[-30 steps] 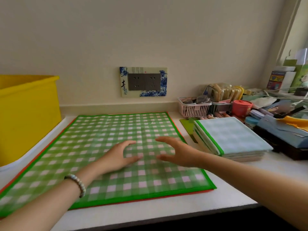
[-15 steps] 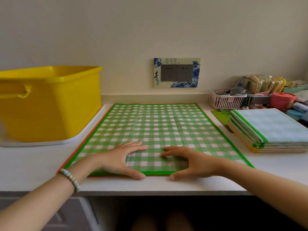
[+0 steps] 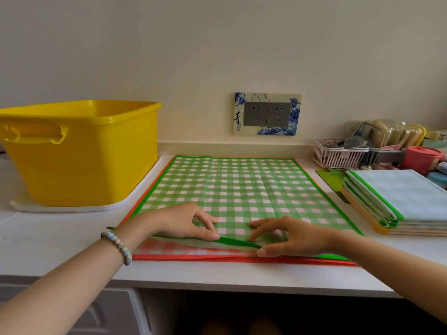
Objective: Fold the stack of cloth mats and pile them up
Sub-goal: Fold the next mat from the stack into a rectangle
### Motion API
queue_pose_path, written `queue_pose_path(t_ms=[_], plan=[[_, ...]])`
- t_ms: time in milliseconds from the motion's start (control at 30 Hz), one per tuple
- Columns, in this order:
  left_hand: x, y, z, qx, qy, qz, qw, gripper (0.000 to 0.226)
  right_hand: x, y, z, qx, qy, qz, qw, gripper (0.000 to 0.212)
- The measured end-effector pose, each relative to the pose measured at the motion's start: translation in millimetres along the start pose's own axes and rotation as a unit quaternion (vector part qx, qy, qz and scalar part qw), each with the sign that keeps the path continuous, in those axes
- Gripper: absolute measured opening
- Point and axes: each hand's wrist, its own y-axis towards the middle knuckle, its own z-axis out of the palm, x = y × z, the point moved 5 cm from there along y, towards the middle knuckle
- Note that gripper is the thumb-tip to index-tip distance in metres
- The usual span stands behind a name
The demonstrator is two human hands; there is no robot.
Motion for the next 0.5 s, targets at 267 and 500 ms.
queue_pose_path(t_ms=[267, 500], plan=[[-11.7, 13.0, -36.5, -0.061, -0.014, 0.017, 0.998, 0.018, 13.4, 4.7, -48.0, -0.074, -0.081, -0.018, 0.994, 0.005], [-31.8, 33.0, -95.9, -0.271, 0.095, 0.032, 0.957, 0.010, 28.7, 23.4, -109.4, -0.272, -0.226, -0.041, 0.935, 0.007]])
